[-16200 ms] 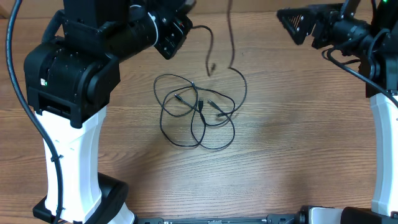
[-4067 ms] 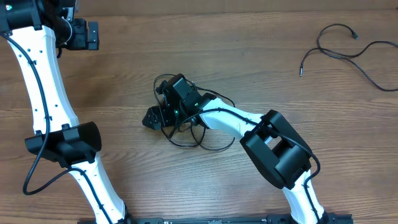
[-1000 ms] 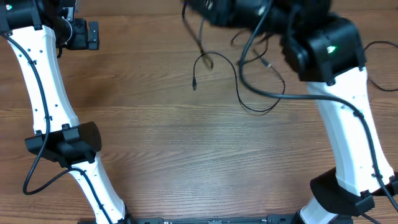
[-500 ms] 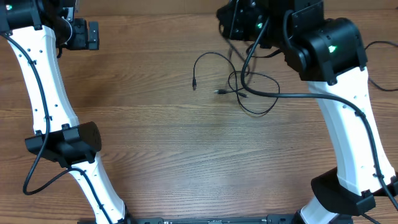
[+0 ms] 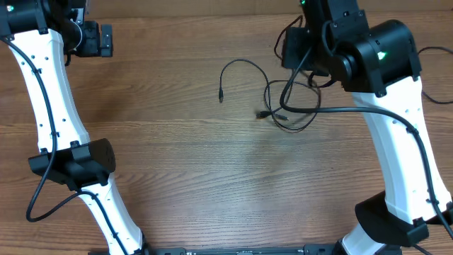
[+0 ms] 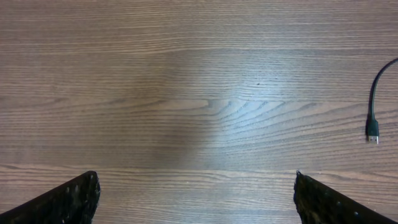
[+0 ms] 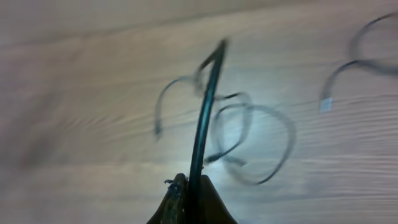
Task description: Untangle cables
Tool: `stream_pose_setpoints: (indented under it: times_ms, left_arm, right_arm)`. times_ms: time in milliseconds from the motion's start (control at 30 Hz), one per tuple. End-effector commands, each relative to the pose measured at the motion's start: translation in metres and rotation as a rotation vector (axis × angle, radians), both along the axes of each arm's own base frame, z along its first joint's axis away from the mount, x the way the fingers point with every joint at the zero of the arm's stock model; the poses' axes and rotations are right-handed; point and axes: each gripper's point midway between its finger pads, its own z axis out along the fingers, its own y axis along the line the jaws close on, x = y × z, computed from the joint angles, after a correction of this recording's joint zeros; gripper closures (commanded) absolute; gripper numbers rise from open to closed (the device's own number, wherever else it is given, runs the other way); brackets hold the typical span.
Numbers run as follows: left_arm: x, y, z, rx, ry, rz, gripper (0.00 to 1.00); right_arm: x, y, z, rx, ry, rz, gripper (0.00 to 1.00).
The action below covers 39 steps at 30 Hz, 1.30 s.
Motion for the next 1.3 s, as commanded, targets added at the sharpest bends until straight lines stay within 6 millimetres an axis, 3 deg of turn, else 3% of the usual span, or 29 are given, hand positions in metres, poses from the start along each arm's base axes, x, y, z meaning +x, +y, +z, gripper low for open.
stream_pose_setpoints:
  times_ms: [0,367,667,733,833,967,1100,1267]
  left_arm:
    - [0.003,-0.004,-0.006,-0.011,0.009,-0.004,0.00]
    - [0.003,-0.004,-0.006,-0.011,0.009,-0.004,0.00]
    - [0.003,-0.004,-0.006,-0.011,0.009,-0.004,0.01]
    - [0.003,-0.004,-0.006,-0.011,0.009,-0.004,0.00]
    - [0.003,-0.004,-0.006,-0.011,0.009,-0.004,0.00]
    - [0.003,-0.004,-0.006,-0.011,0.009,-0.004,0.00]
    - [0.003,-0.004,-0.006,-0.011,0.009,-0.004,0.00]
    - [0.003,-0.004,-0.006,-0.011,0.009,-0.004,0.00]
  right_arm:
    - [-0.013,-0.045,0.058,-0.084,-0.208,-0.138,0.96]
    - [-0.059,-0.062,0.154,0.106,-0.519,-0.147,0.96]
    - [-0.094,-0.070,0.199,0.212,-0.661,-0.120,0.96]
    - [-0.100,-0.072,0.200,0.219,-0.663,-0.114,0.96]
    - [-0.106,-0.058,0.190,0.247,-0.609,-0.032,0.96]
    - [-0.111,-0.057,0.147,0.154,-0.440,-0.003,0.96]
    - [-0.119,-0.095,0.100,-0.069,-0.265,-0.131,0.96]
    - [-0.120,-0.133,0.113,-0.220,-0.334,-0.288,0.96]
